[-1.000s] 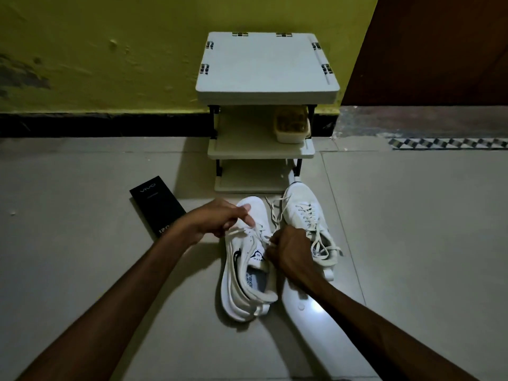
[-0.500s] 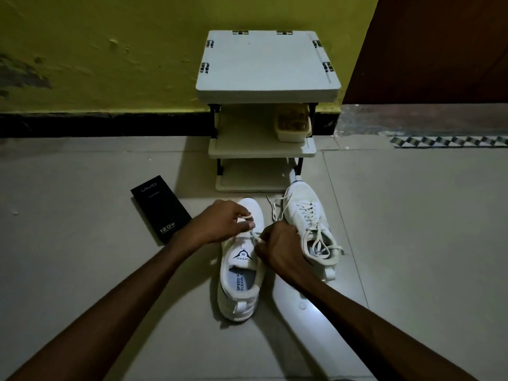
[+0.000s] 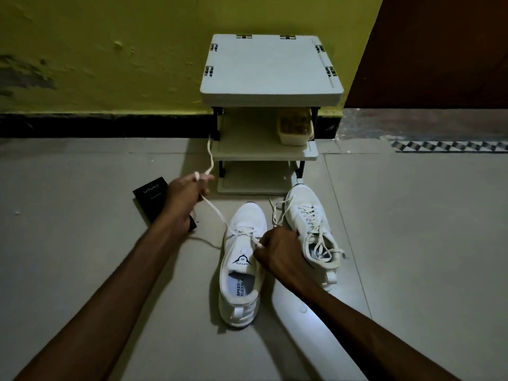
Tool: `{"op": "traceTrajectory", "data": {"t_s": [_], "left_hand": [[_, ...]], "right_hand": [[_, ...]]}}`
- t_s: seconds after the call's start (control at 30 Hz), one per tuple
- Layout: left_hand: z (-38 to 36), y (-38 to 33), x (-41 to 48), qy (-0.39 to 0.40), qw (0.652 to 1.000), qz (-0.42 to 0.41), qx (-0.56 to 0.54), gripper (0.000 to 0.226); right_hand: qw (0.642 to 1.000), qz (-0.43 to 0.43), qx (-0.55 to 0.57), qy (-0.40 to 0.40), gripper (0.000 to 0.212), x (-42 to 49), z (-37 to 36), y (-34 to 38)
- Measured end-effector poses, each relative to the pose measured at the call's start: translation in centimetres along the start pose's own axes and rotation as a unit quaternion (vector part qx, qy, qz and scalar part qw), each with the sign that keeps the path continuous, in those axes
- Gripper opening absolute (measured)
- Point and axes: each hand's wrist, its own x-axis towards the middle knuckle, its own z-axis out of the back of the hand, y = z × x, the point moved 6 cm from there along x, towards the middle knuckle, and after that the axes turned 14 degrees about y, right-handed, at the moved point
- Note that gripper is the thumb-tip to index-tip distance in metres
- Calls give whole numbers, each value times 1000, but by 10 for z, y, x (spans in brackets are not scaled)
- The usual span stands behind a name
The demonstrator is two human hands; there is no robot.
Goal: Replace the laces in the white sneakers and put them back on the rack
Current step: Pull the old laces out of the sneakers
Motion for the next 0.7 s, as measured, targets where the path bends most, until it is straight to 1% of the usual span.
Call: {"op": "traceTrajectory", "data": {"t_s": [0.03,0.07,0.1,0.13,0.2,0.23,0.27,0.3,0.37,0.4,0.43,0.47,0.5,0.53,0.57,0.6,0.63,0.67,0.7], "left_hand": [[-9,10,1,66,994,35,75,20],[-18,23,-1,126,977,66,156,32],[-23,32,-5,165,952,84,245,44],[-27,38,-8,177,921,85,337,53],[-32,40,-19,130,861,51,488,67],[-37,39,-28,99,840,28,533,70],[-42,40,-35,83,827,13,556,72],[-48,42,-41,85,823,14,562,73],[-57,50,-49,99,831,40,546,75],[-60,53,-52,93,828,43,551,75],[-62,55,-53,74,813,32,576,75],[-64,54,-53,48,785,7,617,76],[-65,52,-54,18,757,-21,653,76],[-63,50,-54,-10,740,-45,671,76],[-59,49,-53,-29,743,-56,666,72],[-51,51,-50,-36,766,-55,640,65],[-38,56,-45,-31,826,-29,562,54],[-28,64,-42,-11,885,13,465,43],[-23,72,-41,20,923,52,382,32]], "right_hand": [[1000,2,-1,0,29,1,0,0],[1000,1,-7,1,28,3,0,-1],[1000,-2,-17,3,28,4,0,-1],[1000,-4,-26,5,27,6,-1,-1],[999,-3,-45,12,29,7,-1,1],[998,-3,-57,16,30,7,0,3],[997,-7,-70,20,31,9,1,3],[996,-17,-83,25,32,10,1,3],[994,-33,-98,32,32,12,-1,3],[993,-37,-109,35,33,12,-2,4],[991,-38,-124,36,34,12,-3,6],[989,-37,-141,36,35,12,-4,8],[987,-37,-153,34,33,11,-4,10],[986,-38,-158,31,27,11,-3,11],[986,-38,-157,25,19,9,-1,10],[987,-38,-152,18,14,9,1,7],[989,-42,-140,15,14,9,4,2],[991,-50,-124,15,16,9,6,-2],[992,-59,-108,16,18,10,8,-5]]}}
